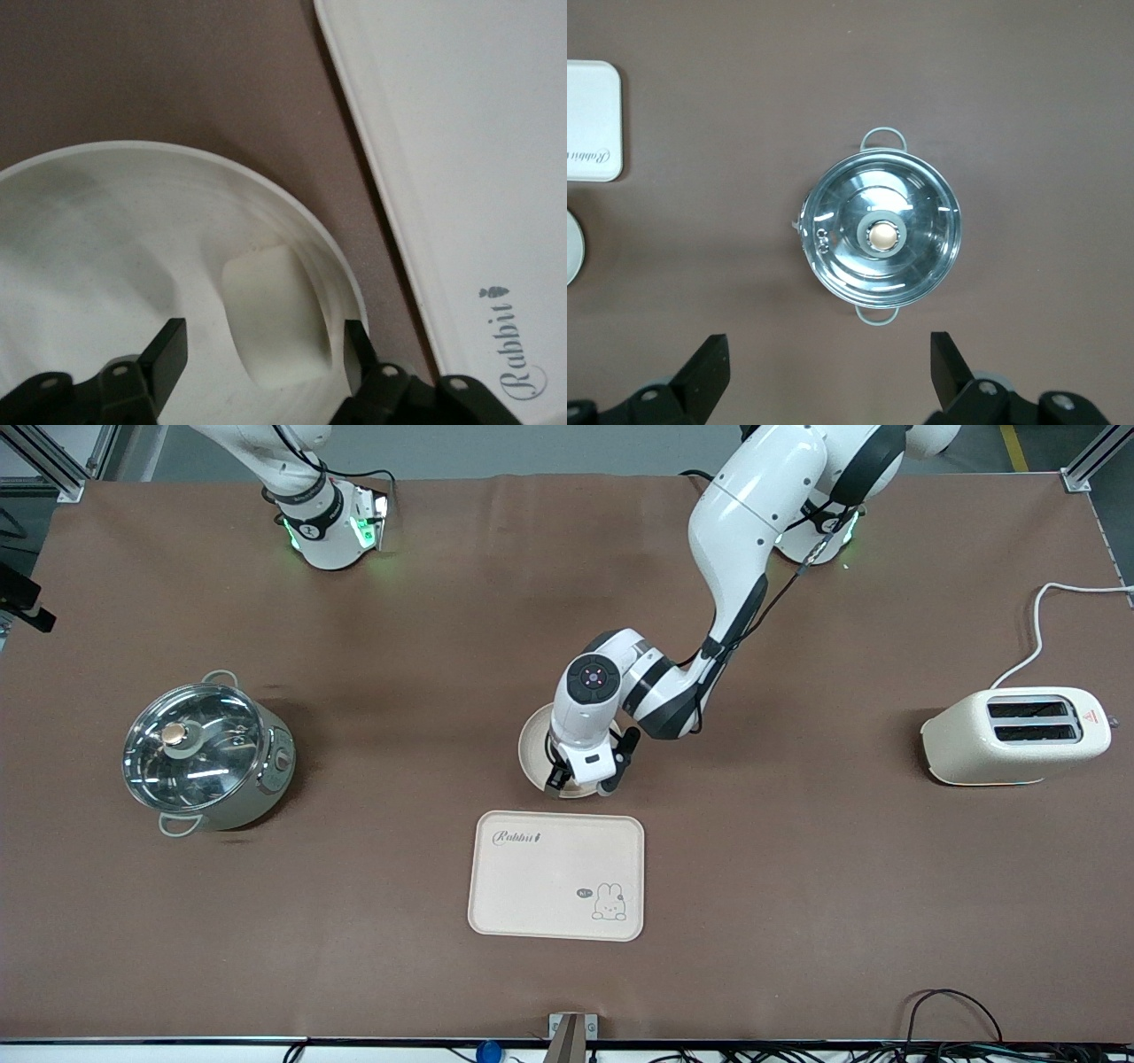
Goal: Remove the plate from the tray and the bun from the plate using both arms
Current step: 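Lower the left gripper into the plate and grasp the white bun, then lift the bun with the left gripper and carry it toward the toaster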
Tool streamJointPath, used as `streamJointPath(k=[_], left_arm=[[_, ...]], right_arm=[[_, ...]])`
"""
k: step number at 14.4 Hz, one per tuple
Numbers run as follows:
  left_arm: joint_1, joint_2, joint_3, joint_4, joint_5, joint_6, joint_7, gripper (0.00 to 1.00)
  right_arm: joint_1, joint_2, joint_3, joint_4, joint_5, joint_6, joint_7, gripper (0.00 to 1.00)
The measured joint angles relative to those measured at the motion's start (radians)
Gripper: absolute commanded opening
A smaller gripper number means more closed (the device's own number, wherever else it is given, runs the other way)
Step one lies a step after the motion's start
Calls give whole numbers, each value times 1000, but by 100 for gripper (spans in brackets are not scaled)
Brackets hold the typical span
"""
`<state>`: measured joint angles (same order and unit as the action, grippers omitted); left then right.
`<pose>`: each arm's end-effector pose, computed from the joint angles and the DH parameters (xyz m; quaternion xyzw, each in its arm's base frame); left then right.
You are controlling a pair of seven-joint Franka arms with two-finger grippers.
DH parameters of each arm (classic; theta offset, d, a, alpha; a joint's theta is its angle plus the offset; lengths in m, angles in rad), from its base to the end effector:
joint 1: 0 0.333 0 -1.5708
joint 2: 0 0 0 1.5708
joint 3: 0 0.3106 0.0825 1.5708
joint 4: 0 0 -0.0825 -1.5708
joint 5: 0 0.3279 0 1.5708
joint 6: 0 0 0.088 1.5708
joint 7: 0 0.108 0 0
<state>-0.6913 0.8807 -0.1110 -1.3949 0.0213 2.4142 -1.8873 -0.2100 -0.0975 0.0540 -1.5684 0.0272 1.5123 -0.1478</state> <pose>0.4984 -0.4883 0.2252 0.8456 0.5280 -0.0167 0.0774 0.4575 -0.0672 0.6606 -0.9997 0.0031 -0.0220 0.0077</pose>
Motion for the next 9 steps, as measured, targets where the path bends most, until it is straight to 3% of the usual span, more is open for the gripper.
streamJointPath(k=[5,9], left_arm=[[0,12,0,2,0,17,0,37],[6,2,4,23,0,7,0,36]], right_arm=[[77,0,-2,1,-17,-9,10,100],[111,0,-9,5,-32,-9,44,100]])
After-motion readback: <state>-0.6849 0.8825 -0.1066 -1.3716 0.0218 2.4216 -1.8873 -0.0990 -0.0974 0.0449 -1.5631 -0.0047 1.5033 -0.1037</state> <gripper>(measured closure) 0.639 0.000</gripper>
